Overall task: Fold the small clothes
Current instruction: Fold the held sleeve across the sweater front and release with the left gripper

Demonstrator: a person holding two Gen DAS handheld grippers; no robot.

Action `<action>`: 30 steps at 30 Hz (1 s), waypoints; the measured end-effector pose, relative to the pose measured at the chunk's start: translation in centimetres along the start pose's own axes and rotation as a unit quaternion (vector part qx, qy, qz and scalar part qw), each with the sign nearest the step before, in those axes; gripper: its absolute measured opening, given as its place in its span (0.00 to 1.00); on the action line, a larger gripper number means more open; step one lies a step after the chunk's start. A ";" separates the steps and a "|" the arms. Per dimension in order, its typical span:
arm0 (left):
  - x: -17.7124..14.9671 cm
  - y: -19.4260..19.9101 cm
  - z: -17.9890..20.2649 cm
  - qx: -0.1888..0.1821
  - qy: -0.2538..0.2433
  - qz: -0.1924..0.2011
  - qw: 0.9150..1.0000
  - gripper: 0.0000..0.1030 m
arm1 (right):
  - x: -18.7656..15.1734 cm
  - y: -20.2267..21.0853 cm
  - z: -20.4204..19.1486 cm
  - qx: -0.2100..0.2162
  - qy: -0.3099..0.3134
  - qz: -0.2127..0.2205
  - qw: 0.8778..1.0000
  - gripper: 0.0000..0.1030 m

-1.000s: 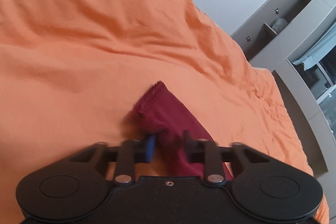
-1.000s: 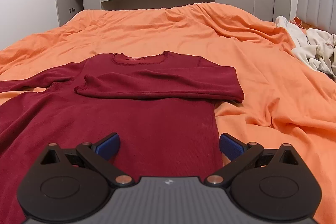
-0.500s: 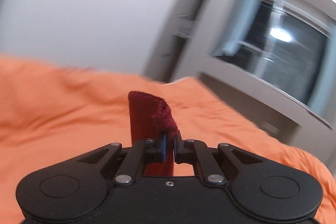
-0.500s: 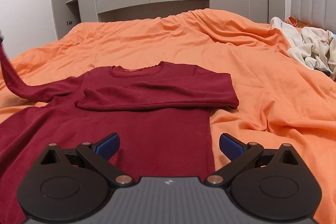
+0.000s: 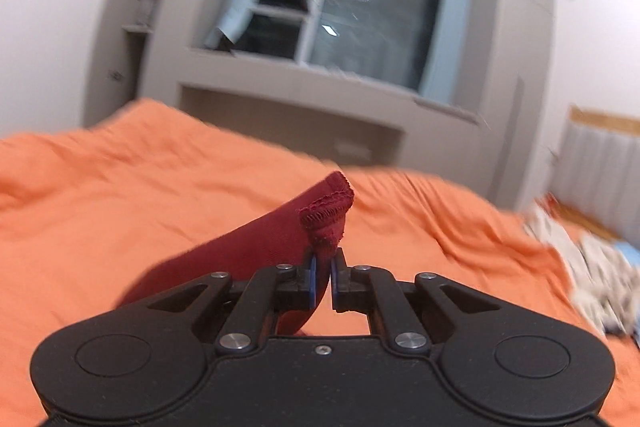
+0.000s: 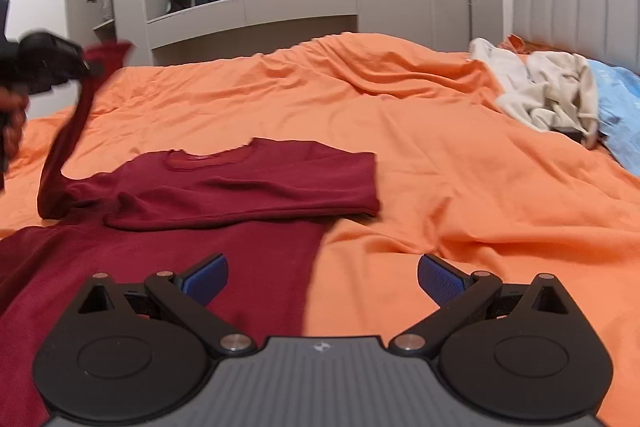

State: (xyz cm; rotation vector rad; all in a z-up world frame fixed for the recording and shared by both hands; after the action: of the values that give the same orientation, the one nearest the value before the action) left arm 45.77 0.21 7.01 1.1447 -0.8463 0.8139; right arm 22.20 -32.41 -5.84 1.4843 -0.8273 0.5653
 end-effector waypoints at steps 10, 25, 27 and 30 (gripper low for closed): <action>-11.4 -6.6 5.8 -0.062 -0.011 -0.133 0.989 0.08 | -1.1 0.0 1.5 -0.009 -0.019 -0.012 1.000 1.00; -11.9 -2.3 1.9 -0.092 -0.009 -0.205 0.974 0.97 | -0.5 -1.3 0.0 -0.006 0.013 -0.022 1.000 1.00; -11.2 -1.7 -0.8 -0.056 -0.007 -0.199 0.978 0.98 | 0.4 -1.7 -0.2 -0.004 0.019 -0.019 1.000 1.00; -9.9 -0.9 -5.3 -0.003 0.005 -0.183 0.983 0.99 | 1.9 -2.9 -1.0 -0.004 0.035 -0.020 0.999 1.00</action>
State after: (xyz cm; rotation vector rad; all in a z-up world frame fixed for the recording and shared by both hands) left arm 42.81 4.10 -3.17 1.2432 -0.6027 0.5113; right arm 25.77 -31.86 -6.09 1.4636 -0.7432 0.5794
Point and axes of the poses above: each gripper's, at about its wrist camera, not at the fingertips, and y roughly against the way its jaws point, z to its right, x to its top, the point moved 7 cm from there along -y, roughly the way its jaws point, and after that the axes turned 8 degrees about -z, right-handed, at the moved point
